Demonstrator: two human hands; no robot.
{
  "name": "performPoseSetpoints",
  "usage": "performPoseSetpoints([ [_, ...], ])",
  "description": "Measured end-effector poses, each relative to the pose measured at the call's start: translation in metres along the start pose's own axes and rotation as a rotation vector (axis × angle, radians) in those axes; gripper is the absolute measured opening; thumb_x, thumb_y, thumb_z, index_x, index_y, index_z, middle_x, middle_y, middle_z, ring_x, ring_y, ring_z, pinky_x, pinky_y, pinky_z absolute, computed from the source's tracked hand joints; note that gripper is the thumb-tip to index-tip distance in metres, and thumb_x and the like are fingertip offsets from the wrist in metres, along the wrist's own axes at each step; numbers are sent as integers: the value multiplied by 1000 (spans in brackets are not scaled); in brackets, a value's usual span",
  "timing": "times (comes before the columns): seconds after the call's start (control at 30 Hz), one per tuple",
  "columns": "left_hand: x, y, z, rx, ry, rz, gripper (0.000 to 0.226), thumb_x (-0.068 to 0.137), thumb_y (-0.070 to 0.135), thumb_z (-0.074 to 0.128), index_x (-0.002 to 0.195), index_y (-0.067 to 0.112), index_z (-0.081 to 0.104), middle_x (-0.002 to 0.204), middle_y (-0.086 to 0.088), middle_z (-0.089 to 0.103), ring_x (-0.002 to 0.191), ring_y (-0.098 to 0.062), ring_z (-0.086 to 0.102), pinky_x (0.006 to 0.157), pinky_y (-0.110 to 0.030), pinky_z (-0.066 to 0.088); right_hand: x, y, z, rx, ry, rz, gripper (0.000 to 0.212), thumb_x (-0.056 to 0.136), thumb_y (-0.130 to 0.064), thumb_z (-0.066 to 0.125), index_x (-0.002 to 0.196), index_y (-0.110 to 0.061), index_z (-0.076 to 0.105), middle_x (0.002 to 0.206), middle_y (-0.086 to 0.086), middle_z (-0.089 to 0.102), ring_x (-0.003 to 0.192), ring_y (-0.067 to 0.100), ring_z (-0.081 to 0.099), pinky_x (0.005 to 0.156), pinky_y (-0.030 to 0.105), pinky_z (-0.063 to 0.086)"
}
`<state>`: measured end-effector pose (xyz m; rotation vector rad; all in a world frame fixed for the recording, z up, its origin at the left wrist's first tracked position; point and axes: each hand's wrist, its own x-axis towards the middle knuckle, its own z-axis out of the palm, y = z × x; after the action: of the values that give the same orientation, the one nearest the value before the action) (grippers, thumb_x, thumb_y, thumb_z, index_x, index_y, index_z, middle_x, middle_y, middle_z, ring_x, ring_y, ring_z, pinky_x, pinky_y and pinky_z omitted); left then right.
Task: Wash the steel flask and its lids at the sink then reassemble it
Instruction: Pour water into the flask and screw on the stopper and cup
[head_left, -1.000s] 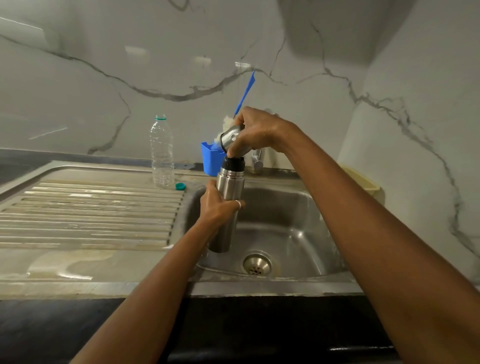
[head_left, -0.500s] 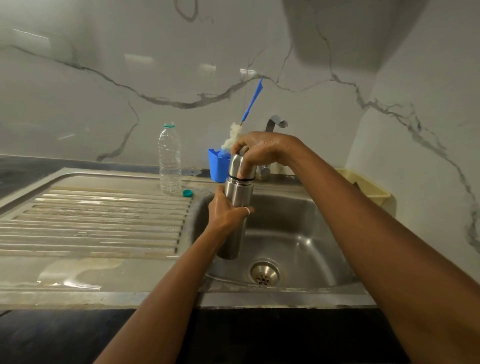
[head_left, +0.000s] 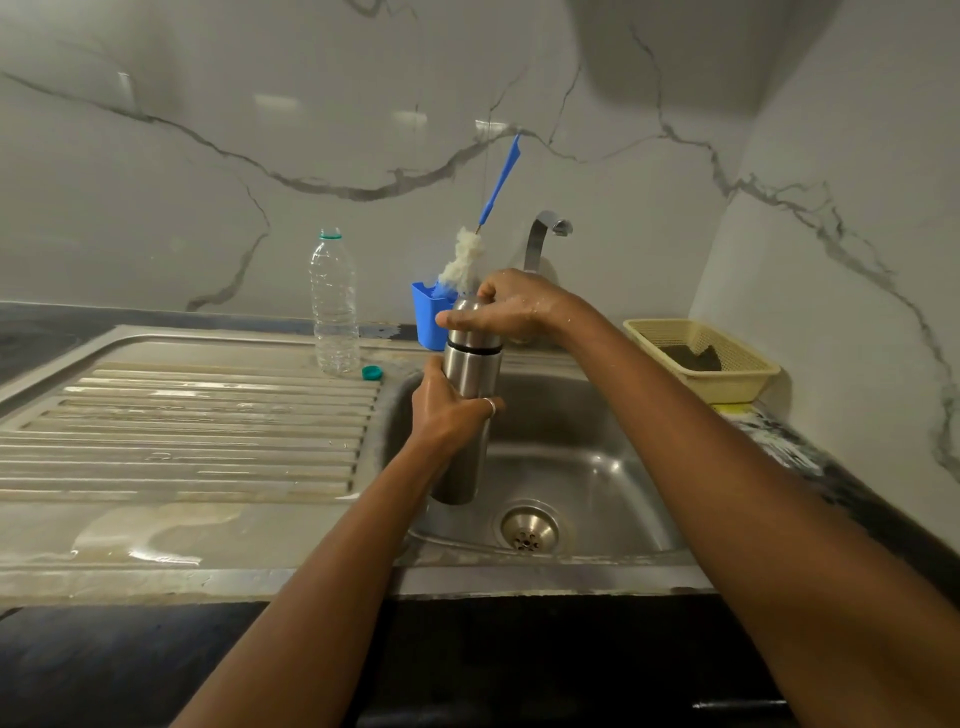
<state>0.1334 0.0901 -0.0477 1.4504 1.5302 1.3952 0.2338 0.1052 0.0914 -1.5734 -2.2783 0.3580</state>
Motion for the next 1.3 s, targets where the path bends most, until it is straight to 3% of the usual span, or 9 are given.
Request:
performPoseSetpoints([
  [0.07, 1, 0, 0, -2, 2, -5, 71, 79, 15, 85, 135, 15, 42, 107, 6, 50, 85, -8, 53, 72, -18, 43, -6, 4, -1, 134, -12, -18, 35, 93, -53, 65, 91, -18, 59, 86, -3, 59, 80, 13, 57, 61, 22, 43],
  [0.13, 0, -1, 0, -4, 3, -6, 71, 78, 15, 85, 135, 16, 42, 106, 6, 51, 84, -7, 53, 74, -19, 43, -10, 9, 1, 352, -21, -11, 35, 96, -37, 67, 121, -14, 58, 113, 5, 64, 104, 20, 64, 82, 30, 56],
  [0.23, 1, -1, 1, 5, 4, -8, 73, 78, 15, 84, 137, 15, 41, 110, 4, 49, 98, -12, 51, 83, -28, 44, -7, 19, 11, 512, 9, 6, 33, 92, -21, 68, 122, -21, 54, 121, 6, 63, 114, 23, 63, 97, 43, 57],
  [0.4, 2, -3, 2, 20, 4, -1, 75, 79, 14, 84, 138, 15, 39, 111, 3, 49, 99, -13, 51, 84, -28, 44, -6, 26, 28, 514, 158, 35, 50, 83, -41, 81, 118, -17, 54, 106, -3, 62, 101, 16, 64, 86, 33, 58],
  [0.53, 3, -4, 4, 12, 14, -5, 76, 77, 13, 85, 138, 15, 41, 110, 3, 52, 98, -14, 54, 83, -28, 44, -12, 27, 47, 693, 204, 49, 61, 89, -62, 65, 130, -18, 52, 118, -2, 63, 107, 15, 63, 92, 35, 56],
  [0.63, 4, -6, 4, -5, 20, -12, 76, 76, 12, 85, 138, 16, 41, 111, 2, 53, 100, -16, 56, 81, -28, 44, -20, 30, 57, 854, 238, 38, 48, 97, -62, 50, 123, -22, 55, 113, -6, 65, 103, 7, 62, 80, 28, 50],
  [0.8, 4, -8, 3, -15, 15, -5, 75, 77, 13, 84, 138, 16, 40, 110, 3, 53, 97, -14, 55, 80, -28, 43, -20, 38, 74, 936, 516, 149, 54, 96, -68, 45, 120, -21, 58, 108, -5, 69, 101, 9, 64, 76, 27, 47],
  [1.07, 6, -9, 6, -5, 11, 10, 72, 78, 13, 84, 136, 15, 41, 111, 1, 54, 99, -14, 56, 85, -30, 45, -16, 38, 91, 1081, 395, 68, 52, 103, -61, 33, 130, -22, 54, 120, -1, 68, 104, 9, 66, 82, 29, 55],
  [1.3, 4, -11, 3, 11, 7, 26, 73, 78, 13, 84, 137, 16, 40, 109, 4, 52, 90, -9, 54, 71, -18, 40, -19, 46, 87, 974, 635, 154, 40, 102, -61, 39, 111, -27, 58, 105, -2, 74, 93, 3, 66, 72, 18, 43],
])
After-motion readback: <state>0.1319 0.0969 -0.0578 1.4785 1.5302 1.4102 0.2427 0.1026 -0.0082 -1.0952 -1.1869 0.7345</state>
